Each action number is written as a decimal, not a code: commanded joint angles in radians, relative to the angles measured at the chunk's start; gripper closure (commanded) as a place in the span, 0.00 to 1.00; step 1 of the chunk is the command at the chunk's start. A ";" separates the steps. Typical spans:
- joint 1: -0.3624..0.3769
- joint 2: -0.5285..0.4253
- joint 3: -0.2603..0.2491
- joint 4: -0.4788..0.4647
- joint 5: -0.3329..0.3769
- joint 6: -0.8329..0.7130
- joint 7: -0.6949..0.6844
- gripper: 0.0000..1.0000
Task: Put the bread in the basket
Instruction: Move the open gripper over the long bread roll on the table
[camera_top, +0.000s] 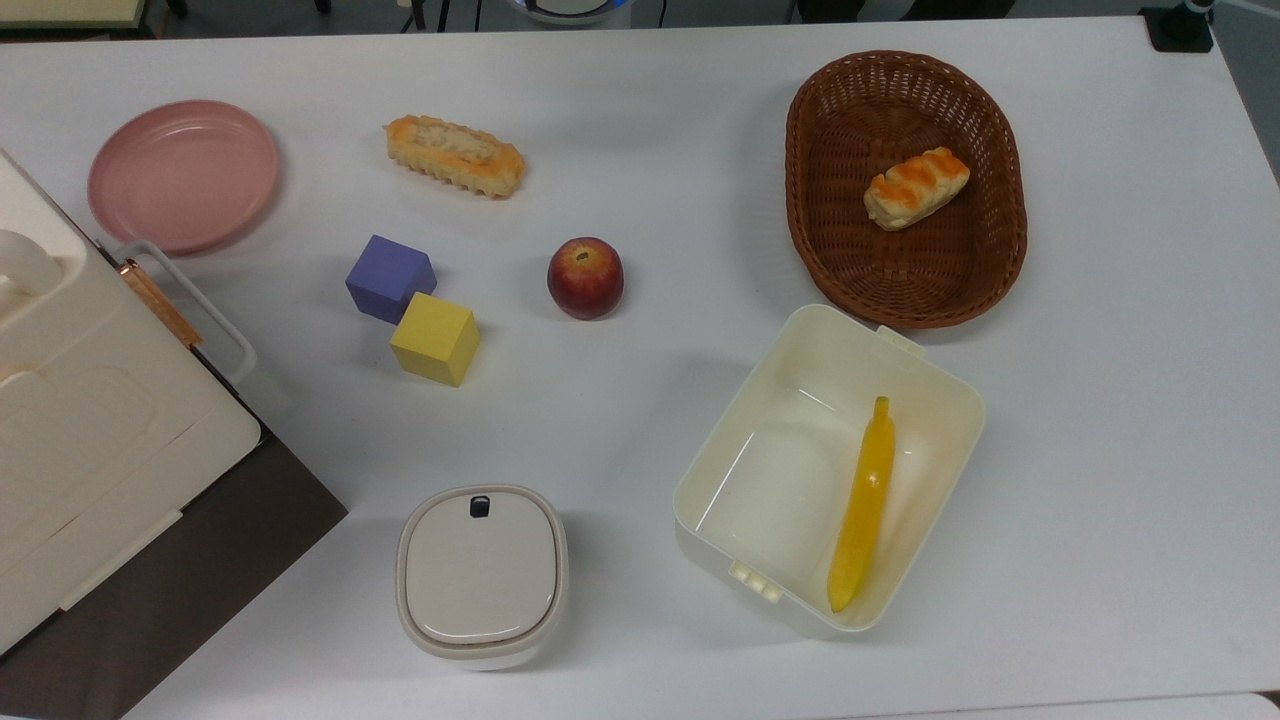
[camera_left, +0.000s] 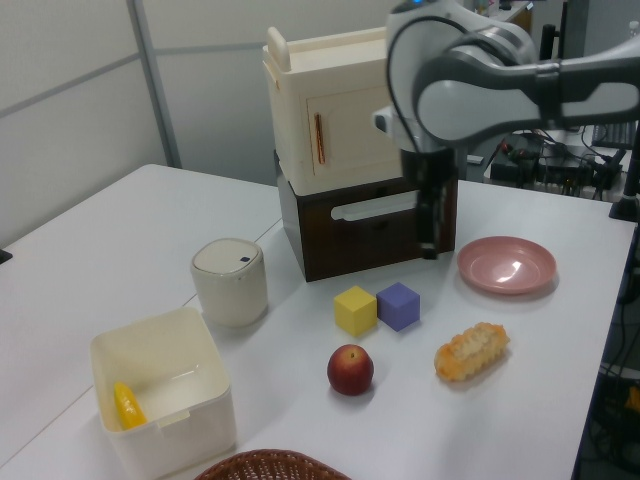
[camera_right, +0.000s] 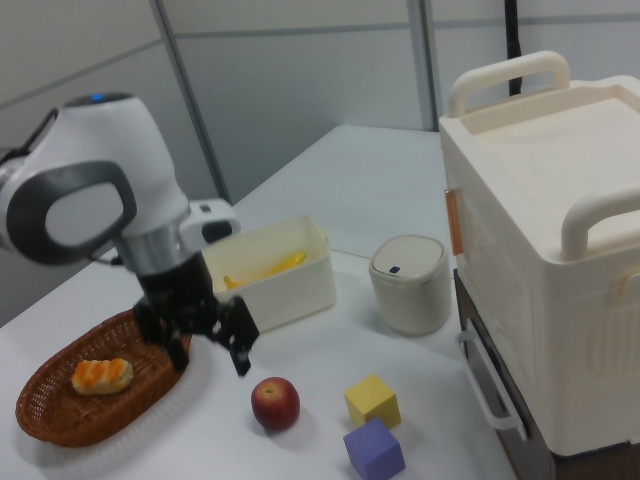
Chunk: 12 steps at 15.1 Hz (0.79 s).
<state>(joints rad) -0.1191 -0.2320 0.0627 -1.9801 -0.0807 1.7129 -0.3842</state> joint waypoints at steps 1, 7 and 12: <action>-0.062 -0.078 -0.009 -0.135 0.022 0.048 -0.201 0.00; -0.131 -0.038 -0.009 -0.259 0.018 0.183 -0.436 0.00; -0.129 0.111 -0.009 -0.286 -0.026 0.326 -0.440 0.00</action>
<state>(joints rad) -0.2481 -0.1994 0.0537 -2.2560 -0.0821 1.9662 -0.7981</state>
